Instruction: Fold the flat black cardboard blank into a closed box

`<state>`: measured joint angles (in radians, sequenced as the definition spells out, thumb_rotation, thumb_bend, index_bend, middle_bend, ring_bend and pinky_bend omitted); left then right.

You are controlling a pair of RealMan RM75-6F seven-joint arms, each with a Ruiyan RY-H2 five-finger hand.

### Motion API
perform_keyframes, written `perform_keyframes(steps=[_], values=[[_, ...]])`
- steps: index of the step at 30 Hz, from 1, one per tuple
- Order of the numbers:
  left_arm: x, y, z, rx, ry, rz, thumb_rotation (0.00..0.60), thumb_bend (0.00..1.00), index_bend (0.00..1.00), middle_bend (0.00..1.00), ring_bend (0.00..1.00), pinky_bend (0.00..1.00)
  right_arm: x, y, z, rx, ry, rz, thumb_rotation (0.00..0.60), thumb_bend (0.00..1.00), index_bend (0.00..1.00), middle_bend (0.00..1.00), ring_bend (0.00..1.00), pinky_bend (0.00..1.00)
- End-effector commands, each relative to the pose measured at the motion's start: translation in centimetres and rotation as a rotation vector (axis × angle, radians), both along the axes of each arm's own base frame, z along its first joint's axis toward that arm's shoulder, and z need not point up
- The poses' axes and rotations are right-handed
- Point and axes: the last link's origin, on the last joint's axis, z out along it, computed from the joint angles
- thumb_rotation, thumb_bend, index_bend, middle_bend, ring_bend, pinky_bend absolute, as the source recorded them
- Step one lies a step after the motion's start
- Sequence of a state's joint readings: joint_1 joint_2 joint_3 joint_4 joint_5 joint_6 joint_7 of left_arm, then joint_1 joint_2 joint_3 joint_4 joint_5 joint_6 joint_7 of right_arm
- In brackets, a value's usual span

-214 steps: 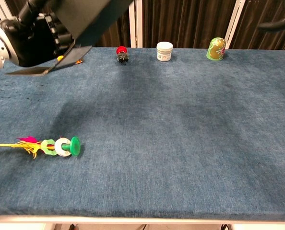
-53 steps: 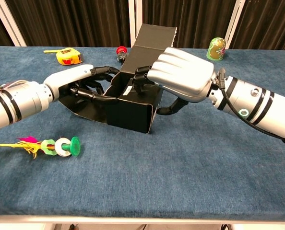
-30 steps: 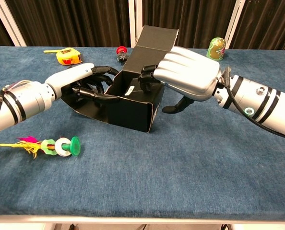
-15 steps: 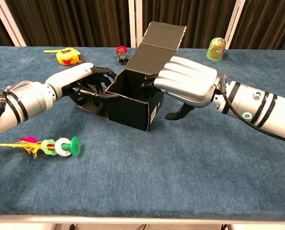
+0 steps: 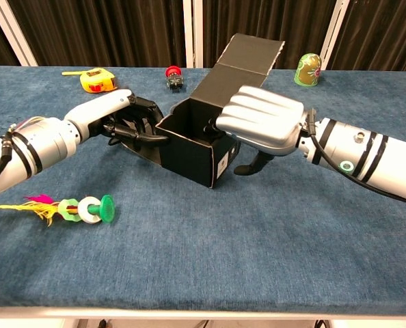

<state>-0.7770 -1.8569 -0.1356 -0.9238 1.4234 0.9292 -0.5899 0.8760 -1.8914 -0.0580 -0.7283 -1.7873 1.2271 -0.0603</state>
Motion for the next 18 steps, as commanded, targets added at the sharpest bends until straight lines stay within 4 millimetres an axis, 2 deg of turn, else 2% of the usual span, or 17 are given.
perform_keyframes(steps=[1,6,18], values=[[0.01,-0.02,0.07,0.001,-0.004,0.0,0.364,0.05,0.45,0.48,0.56,0.85,0.25,-0.11,0.02,0.004,-0.007,-0.001,0.6,0.18,0.82,0.83,0.85,1.0],[0.01,-0.13,0.2,0.005,-0.011,-0.001,0.362,0.05,0.45,0.48,0.56,0.85,0.44,-0.35,0.15,-0.004,-0.007,0.005,0.6,0.18,0.98,0.92,0.87,1.0],[-0.29,-0.04,0.73,0.033,-0.005,0.001,0.363,0.05,0.44,0.47,0.56,0.84,0.12,-0.77,0.27,0.006,0.043,0.035,0.6,0.18,1.0,0.93,0.88,1.0]])
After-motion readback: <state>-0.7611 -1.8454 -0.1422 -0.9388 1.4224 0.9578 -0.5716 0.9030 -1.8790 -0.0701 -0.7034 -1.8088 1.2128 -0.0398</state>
